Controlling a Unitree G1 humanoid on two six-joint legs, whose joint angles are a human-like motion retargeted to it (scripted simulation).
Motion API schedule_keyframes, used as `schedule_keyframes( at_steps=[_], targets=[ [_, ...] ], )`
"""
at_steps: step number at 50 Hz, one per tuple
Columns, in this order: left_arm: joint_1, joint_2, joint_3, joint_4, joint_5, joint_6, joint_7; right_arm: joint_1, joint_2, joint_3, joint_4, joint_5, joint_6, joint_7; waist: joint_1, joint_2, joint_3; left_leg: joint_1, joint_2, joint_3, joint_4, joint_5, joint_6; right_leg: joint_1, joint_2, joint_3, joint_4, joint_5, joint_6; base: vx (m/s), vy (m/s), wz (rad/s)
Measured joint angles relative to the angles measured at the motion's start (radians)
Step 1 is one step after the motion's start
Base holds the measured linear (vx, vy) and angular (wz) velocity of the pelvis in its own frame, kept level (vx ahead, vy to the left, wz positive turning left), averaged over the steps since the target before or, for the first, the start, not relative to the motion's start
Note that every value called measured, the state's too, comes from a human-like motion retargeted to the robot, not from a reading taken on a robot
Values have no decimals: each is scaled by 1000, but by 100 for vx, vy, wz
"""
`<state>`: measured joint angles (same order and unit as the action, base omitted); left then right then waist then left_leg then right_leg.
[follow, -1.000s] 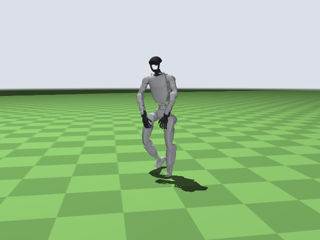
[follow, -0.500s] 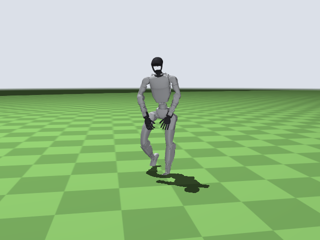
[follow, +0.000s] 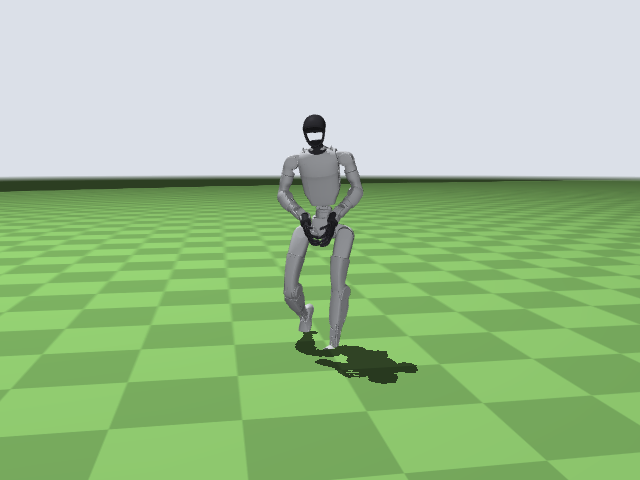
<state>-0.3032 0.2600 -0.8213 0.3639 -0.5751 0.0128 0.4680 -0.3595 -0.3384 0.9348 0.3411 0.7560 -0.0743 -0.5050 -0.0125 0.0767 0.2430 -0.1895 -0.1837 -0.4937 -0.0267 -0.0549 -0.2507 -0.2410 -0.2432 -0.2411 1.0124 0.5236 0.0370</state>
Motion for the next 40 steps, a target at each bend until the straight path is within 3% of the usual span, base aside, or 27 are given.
schedule_keyframes(
  at_steps=[10,21,30,35,38,40],
  targets=[
    [-40,-65,58,-2,72,1,94,-74,56,16,91,-31,75,25,9,-30,6,-26,-35,23,70,-17,-8,1,-4,-5,26,0,3,-6,-1,29],
    [-50,-40,152,-72,205,-18,199,-113,49,6,-17,-164,55,-39,-11,-56,-14,-58,-46,65,115,-36,12,-16,-8,-12,54,0,-5,-5,5,20],
    [-25,-12,189,-88,156,1,192,-99,59,-12,-47,-62,99,-8,-24,-81,-18,-64,-80,65,140,-44,24,-33,-5,16,111,0,12,-1,7,20],
    [-10,11,179,-82,129,27,164,-97,62,-2,-23,6,141,45,-26,-100,-8,-52,-110,51,145,-45,25,-53,3,51,169,0,62,4,2,32],
    [-4,26,164,-82,124,42,142,-96,58,8,-11,32,166,81,-33,-111,0,-34,-131,26,148,-54,19,-102,33,110,215,0,158,7,-12,54],
    [2,34,152,-85,122,52,127,-94,57,16,-4,51,181,104,-13,-74,-12,-61,-81,5,155,-50,3,-207,117,169,9,0,211,-19,-14,2]
  ],
)
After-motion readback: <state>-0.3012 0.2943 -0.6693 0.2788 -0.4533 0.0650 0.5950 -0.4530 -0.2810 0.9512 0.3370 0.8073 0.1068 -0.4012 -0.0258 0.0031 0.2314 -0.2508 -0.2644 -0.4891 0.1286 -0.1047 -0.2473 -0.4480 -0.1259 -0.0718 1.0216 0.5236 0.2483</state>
